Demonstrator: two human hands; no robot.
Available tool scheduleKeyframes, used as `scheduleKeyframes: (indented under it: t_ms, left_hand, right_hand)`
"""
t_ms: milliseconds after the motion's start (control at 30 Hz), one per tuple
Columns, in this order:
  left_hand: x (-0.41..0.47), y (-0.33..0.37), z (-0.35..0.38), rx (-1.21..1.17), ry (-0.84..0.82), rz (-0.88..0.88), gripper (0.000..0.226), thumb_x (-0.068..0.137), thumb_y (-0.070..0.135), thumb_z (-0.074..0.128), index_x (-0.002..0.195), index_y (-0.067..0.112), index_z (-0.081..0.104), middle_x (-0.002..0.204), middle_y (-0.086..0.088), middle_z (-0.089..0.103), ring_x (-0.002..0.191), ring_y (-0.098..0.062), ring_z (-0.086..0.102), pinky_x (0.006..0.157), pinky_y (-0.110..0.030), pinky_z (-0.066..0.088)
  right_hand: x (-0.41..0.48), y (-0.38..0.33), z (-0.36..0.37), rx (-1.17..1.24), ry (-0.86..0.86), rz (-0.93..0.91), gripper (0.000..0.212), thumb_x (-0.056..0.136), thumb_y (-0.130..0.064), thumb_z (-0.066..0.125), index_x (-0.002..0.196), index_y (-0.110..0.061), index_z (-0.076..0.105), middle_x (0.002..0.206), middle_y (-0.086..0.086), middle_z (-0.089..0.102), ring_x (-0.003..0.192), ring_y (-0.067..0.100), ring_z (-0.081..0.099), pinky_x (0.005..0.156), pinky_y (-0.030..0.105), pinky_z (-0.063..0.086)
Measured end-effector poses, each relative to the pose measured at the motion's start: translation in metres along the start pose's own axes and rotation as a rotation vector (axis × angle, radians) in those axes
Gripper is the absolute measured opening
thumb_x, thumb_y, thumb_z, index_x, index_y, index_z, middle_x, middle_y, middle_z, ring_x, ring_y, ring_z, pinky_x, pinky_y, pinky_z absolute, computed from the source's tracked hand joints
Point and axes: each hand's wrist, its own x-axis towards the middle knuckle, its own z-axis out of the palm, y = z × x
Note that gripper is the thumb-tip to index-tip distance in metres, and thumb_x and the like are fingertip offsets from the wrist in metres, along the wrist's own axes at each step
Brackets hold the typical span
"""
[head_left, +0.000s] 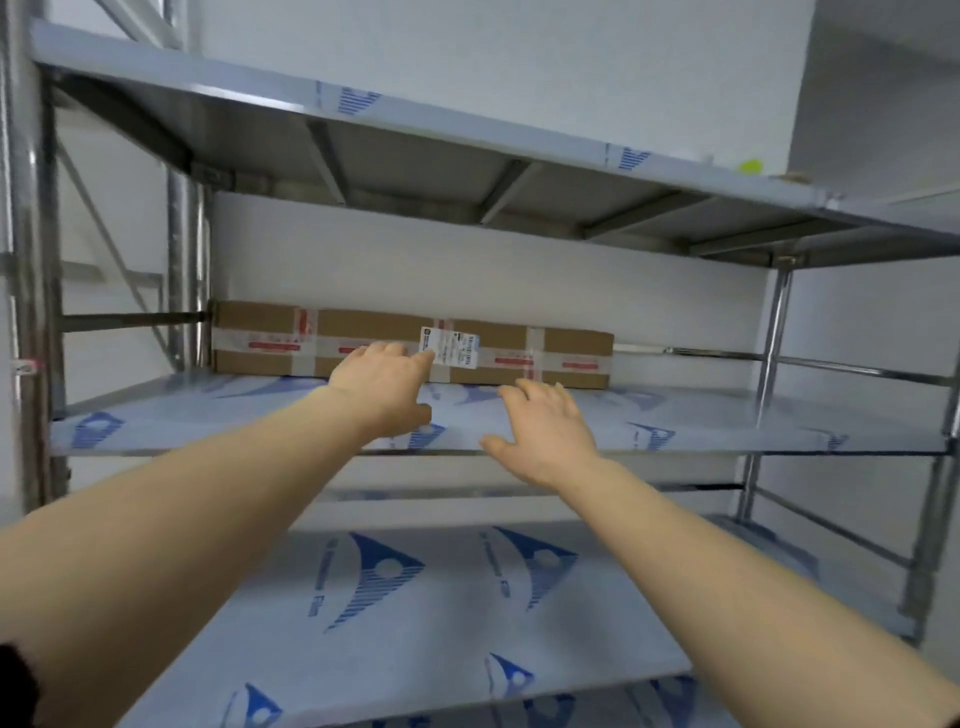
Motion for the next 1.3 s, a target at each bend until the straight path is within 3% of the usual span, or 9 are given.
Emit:
scheduleKeyframes:
  t_ms: [267, 400, 567, 667, 800, 900, 1000, 1167, 1300]
  left_hand:
    - [0.122, -0.016, 0.041, 0.035, 0.008, -0.015, 0.074, 0.091, 0.045, 0.054, 0.152, 0.022, 0.019, 0.145, -0.009, 0.04, 0.134, -0.029, 0.037, 0.107, -0.038, 0.034]
    - [0.19, -0.03, 0.069, 0.016, -0.049, 0.003, 0.074, 0.087, 0.051, 0.057, 0.149, 0.023, 0.027, 0.135, -0.01, 0.047, 0.127, -0.029, 0.044, 0.101, -0.036, 0.039]
    - [0.266, -0.043, 0.096, -0.015, -0.085, -0.01, 0.055, 0.089, 0.042, 0.057, 0.138, 0.02, 0.041, 0.131, -0.01, 0.052, 0.119, -0.027, 0.05, 0.096, -0.034, 0.044]
    - [0.297, -0.043, 0.114, -0.014, -0.104, -0.007, 0.052, 0.09, 0.034, 0.057, 0.137, 0.019, 0.04, 0.133, -0.009, 0.052, 0.119, -0.026, 0.05, 0.092, -0.031, 0.043]
    - [0.326, -0.048, 0.139, -0.02, -0.11, -0.027, 0.066, 0.09, 0.032, 0.061, 0.145, 0.018, 0.027, 0.144, -0.01, 0.037, 0.132, -0.029, 0.038, 0.103, -0.035, 0.037]
    - [0.343, -0.056, 0.155, 0.005, -0.12, -0.07, 0.088, 0.088, 0.034, 0.063, 0.152, 0.013, 0.007, 0.157, -0.012, 0.013, 0.146, -0.029, 0.012, 0.116, -0.04, 0.02]
    - [0.353, -0.065, 0.163, 0.018, -0.113, -0.107, 0.096, 0.087, 0.035, 0.063, 0.152, 0.01, -0.004, 0.159, -0.012, 0.003, 0.147, -0.027, 0.002, 0.118, -0.041, 0.011]
    - [0.359, -0.077, 0.167, 0.043, -0.116, -0.155, 0.1, 0.088, 0.041, 0.061, 0.151, 0.007, -0.007, 0.16, -0.012, 0.002, 0.148, -0.026, 0.0, 0.119, -0.041, 0.008]
    - [0.36, -0.082, 0.168, 0.054, -0.124, -0.163, 0.096, 0.089, 0.038, 0.059, 0.152, 0.007, -0.006, 0.159, -0.01, 0.009, 0.147, -0.025, 0.005, 0.12, -0.044, 0.007]
  right_hand:
    - [0.114, 0.061, 0.041, -0.042, 0.021, -0.005, 0.058, 0.093, -0.044, 0.05, 0.14, -0.012, 0.036, 0.143, 0.008, 0.041, 0.132, 0.028, 0.036, 0.11, 0.036, 0.024]
    - [0.187, 0.082, 0.062, -0.048, -0.016, -0.013, 0.059, 0.094, -0.042, 0.051, 0.142, -0.011, 0.034, 0.144, 0.009, 0.04, 0.134, 0.028, 0.036, 0.112, 0.036, 0.023]
    - [0.266, 0.099, 0.086, -0.053, -0.046, -0.047, 0.061, 0.095, -0.039, 0.05, 0.145, -0.011, 0.031, 0.148, 0.01, 0.036, 0.137, 0.027, 0.032, 0.114, 0.036, 0.019]
    - [0.306, 0.107, 0.101, -0.052, -0.059, -0.05, 0.06, 0.095, -0.039, 0.05, 0.144, -0.011, 0.031, 0.148, 0.011, 0.037, 0.135, 0.029, 0.034, 0.111, 0.037, 0.025]
    - [0.352, 0.112, 0.119, 0.015, -0.084, -0.052, 0.068, 0.096, -0.037, 0.051, 0.149, -0.008, 0.02, 0.153, 0.013, 0.025, 0.139, 0.031, 0.028, 0.111, 0.038, 0.027]
    - [0.377, 0.116, 0.132, 0.037, -0.112, -0.055, 0.082, 0.095, -0.037, 0.052, 0.152, -0.007, 0.001, 0.16, 0.014, 0.003, 0.146, 0.029, 0.009, 0.118, 0.039, 0.013]
    - [0.396, 0.116, 0.141, 0.038, -0.135, -0.068, 0.086, 0.096, -0.037, 0.051, 0.152, -0.007, -0.007, 0.16, 0.013, -0.007, 0.148, 0.027, -0.001, 0.119, 0.038, 0.003]
    - [0.414, 0.115, 0.151, -0.015, -0.188, -0.092, 0.082, 0.096, -0.04, 0.049, 0.152, -0.007, -0.001, 0.16, 0.011, 0.004, 0.147, 0.026, 0.005, 0.12, 0.039, 0.005]
    - [0.416, 0.115, 0.153, -0.078, -0.138, -0.113, 0.067, 0.093, -0.036, 0.056, 0.146, -0.008, 0.026, 0.148, 0.011, 0.031, 0.135, 0.028, 0.032, 0.108, 0.038, 0.031]
